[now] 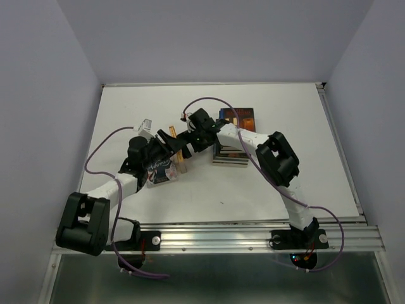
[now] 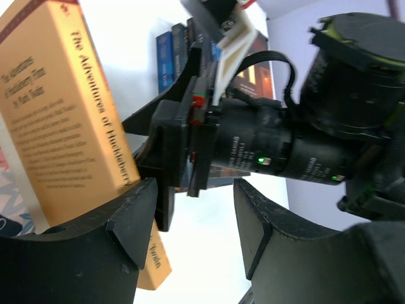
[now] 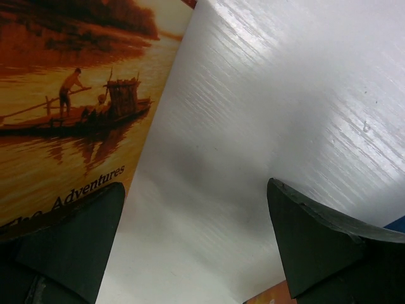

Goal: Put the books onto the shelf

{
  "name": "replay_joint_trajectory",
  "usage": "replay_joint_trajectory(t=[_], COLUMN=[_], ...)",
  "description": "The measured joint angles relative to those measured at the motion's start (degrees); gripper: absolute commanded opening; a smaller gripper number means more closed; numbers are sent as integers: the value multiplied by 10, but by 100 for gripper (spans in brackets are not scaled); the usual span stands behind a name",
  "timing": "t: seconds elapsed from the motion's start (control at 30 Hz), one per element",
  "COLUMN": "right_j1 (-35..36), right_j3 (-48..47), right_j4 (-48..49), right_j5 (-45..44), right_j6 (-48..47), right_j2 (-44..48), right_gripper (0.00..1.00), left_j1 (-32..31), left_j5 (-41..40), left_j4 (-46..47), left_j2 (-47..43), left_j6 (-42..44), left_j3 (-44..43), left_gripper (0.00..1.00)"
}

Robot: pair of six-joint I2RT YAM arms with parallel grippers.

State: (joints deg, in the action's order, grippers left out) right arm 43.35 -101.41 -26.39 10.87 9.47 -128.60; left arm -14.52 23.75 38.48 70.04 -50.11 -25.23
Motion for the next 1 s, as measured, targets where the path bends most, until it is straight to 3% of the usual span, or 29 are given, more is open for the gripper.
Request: replay_joint_trajectory(t=[0.17,0.63,0.73,0.83,1.0], right_j1=[3,2,2,2,2], right_j3=[4,11,11,11,11], right_j4=[5,16,16,17,17], right_j5=[1,-3,-3,-3,-1], right_j6=[5,30,34,37,39], right_j2=[2,5,5,5,5], right_gripper=[100,100,100,100,100], left_j1=[0,-1,-1,-1,19], left_j5=[-4,-67,-80,-119,-174], left_j4=[-6,-136,-166,-214,-295], left_j2=[18,-29,-38,-60,-89], left_j6=[-5,50,60,64,66], left_j3=[0,-31,-58,-75,-85], left_gripper=[62,70,80,98,99])
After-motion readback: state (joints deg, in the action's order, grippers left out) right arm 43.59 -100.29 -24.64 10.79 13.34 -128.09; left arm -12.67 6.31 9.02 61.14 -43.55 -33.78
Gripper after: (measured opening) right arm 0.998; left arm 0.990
